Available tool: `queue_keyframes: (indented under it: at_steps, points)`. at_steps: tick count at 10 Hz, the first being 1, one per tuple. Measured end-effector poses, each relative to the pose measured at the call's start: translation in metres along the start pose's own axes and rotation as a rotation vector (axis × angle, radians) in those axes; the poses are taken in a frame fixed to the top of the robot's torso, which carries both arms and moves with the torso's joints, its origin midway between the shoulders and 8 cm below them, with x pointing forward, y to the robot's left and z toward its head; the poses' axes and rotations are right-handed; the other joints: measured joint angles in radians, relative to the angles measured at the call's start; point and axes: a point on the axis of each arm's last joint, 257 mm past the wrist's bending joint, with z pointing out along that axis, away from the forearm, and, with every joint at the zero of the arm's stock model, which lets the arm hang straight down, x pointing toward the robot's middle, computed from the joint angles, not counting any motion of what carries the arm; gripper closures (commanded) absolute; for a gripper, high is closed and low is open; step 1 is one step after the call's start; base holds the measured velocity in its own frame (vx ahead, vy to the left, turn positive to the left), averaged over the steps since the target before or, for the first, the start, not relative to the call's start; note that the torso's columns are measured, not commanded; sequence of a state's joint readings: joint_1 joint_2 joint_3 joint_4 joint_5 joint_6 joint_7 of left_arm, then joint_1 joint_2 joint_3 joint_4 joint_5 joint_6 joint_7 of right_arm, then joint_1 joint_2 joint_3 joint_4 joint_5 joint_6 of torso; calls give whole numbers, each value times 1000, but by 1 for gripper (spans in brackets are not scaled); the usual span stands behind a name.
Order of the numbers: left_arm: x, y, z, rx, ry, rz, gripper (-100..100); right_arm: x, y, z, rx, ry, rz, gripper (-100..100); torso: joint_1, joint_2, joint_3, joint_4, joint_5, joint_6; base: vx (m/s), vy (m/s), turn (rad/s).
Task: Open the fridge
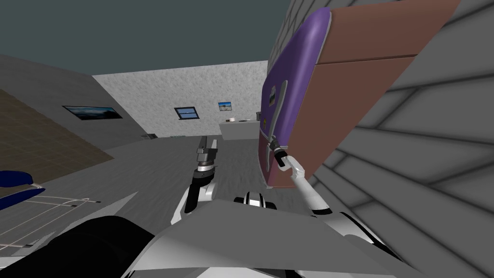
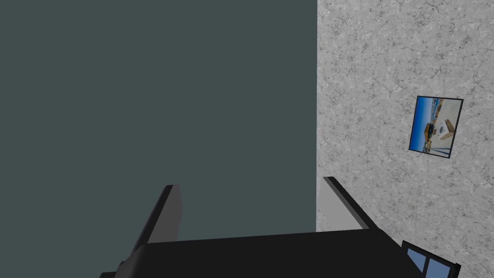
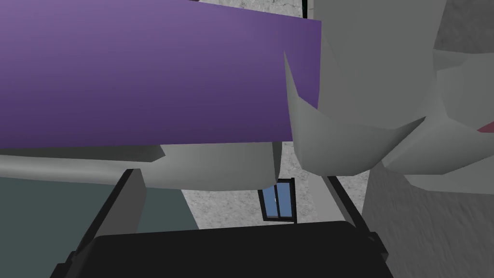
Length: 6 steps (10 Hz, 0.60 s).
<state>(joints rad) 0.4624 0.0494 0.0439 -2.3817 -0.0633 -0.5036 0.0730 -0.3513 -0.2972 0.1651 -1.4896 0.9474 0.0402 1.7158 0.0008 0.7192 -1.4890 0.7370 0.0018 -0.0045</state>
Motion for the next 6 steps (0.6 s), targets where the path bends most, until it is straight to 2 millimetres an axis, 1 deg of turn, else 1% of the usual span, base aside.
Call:
queue_keyframes:
  at_steps: [2,3,4,5,6]
  points:
    - [0,0,0,0,0,0,0,3,3,3,-9,9,-3,-100,1,-5,-4,2,2,-2,-9,3,0]
    - [0,0,0,0,0,0,0,2,3,3,-10,8,-3,100,1,-2,-1,-2,0,-1,1,-14,-68]
    - [0,0,0,0,0,0,0,-1,-4,1,6,0,0,100,-2,1,1,-5,-2,2,11,-16,-73]
    - [0,0,0,0,0,0,0,-3,-4,-2,13,-4,5,100,-3,5,4,-5,-3,3,-8,-5,-26]
    - [0,0,0,0,0,0,0,-5,-6,-2,17,-10,5,100,-3,7,5,-4,-3,2,53,161,-58]
